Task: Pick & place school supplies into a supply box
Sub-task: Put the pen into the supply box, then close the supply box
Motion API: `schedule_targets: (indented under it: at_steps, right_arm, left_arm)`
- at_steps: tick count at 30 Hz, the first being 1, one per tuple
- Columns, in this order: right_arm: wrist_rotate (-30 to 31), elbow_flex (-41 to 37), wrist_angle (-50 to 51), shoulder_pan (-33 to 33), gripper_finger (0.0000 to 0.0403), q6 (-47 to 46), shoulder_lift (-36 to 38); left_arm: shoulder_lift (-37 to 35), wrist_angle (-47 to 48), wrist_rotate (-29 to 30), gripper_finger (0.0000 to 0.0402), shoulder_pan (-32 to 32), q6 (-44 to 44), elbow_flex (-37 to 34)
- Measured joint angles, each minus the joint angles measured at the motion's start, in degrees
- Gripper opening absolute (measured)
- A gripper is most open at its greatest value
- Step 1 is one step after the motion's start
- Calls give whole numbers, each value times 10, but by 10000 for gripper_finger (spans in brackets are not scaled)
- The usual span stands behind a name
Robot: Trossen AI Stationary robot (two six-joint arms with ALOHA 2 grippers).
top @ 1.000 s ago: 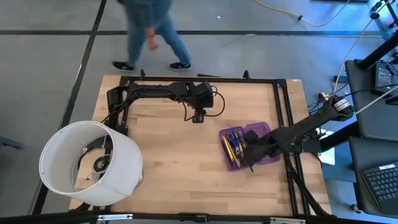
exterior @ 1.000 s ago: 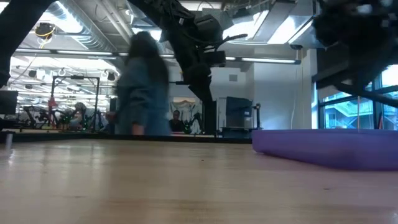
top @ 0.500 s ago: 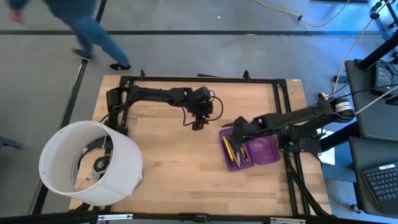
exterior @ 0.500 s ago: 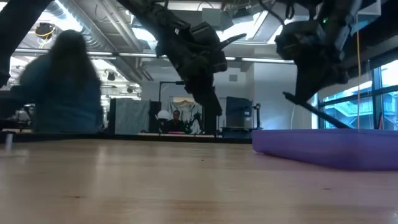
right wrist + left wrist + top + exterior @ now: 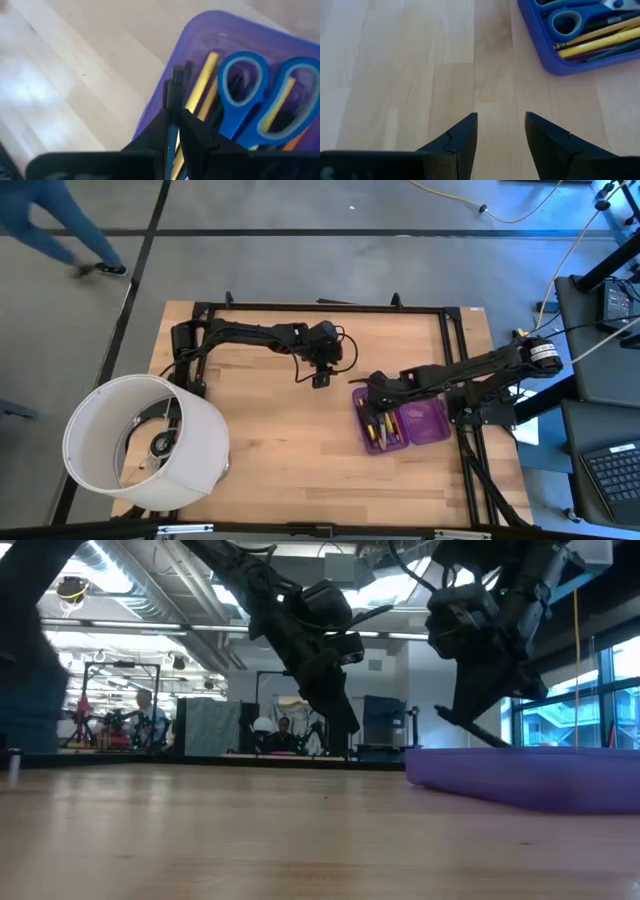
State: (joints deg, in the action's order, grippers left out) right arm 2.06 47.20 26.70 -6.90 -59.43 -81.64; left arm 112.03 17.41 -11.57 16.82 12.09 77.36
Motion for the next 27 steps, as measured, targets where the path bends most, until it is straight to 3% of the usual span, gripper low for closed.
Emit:
schedule_targets:
  at_steps: [3,14,27]
  right_arm:
    - [31,0,1,0,41,1,-17]
    - [25,0,5,0,45,43,-30]
    - [-63,0,18,2,166,51,-20]
  left_arm:
    - [0,3,0,157,0,5,0]
    - [0,-49,-1,157,-18,23,0]
    - [0,-92,-1,157,-44,20,0]
